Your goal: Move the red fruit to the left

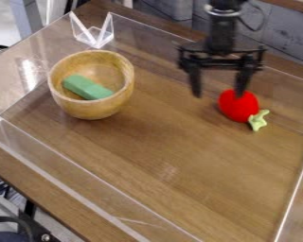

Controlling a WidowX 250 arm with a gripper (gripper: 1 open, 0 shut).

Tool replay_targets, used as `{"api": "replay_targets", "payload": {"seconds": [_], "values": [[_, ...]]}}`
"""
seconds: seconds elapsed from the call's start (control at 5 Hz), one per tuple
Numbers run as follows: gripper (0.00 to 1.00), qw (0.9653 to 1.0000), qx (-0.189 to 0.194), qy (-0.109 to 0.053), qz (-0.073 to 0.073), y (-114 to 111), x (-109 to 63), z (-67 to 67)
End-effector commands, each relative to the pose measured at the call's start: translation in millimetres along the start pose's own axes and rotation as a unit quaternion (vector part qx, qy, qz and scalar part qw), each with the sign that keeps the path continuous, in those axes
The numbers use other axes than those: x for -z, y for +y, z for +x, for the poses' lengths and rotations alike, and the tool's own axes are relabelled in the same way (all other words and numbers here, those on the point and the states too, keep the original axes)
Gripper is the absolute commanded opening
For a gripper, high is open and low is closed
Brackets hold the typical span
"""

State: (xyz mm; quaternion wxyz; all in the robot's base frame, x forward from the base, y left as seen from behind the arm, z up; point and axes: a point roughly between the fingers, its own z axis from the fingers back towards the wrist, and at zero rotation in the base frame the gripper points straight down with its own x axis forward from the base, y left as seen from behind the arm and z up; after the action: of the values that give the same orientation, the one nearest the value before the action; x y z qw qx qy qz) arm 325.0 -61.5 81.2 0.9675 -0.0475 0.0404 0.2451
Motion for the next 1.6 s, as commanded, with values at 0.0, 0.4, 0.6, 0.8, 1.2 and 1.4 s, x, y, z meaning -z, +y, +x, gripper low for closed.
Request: {"api": "replay_targets", "payload": {"seconds": [0.0, 0.4, 0.6, 0.8, 1.2, 1.4], "values": [[1.00, 0.9971, -0.058, -0.033, -0.037, -17, -14.2, 11.6], [1.00, 0.9748, -0.208, -0.055, -0.058, -31, 10.9, 10.9], [1.00, 0.9614, -0.261, -0.059, -0.064, -30, 14.8, 15.4], [1.00, 0.9544, -0.284, -0.063, -0.067, -28, 14.5, 21.1], [1.00, 0.9578, -0.272, -0.062, -0.070, -23, 5.3, 43.4], [1.00, 0.9616, -0.258, -0.059, -0.071, -29, 3.2, 38.0]]}}
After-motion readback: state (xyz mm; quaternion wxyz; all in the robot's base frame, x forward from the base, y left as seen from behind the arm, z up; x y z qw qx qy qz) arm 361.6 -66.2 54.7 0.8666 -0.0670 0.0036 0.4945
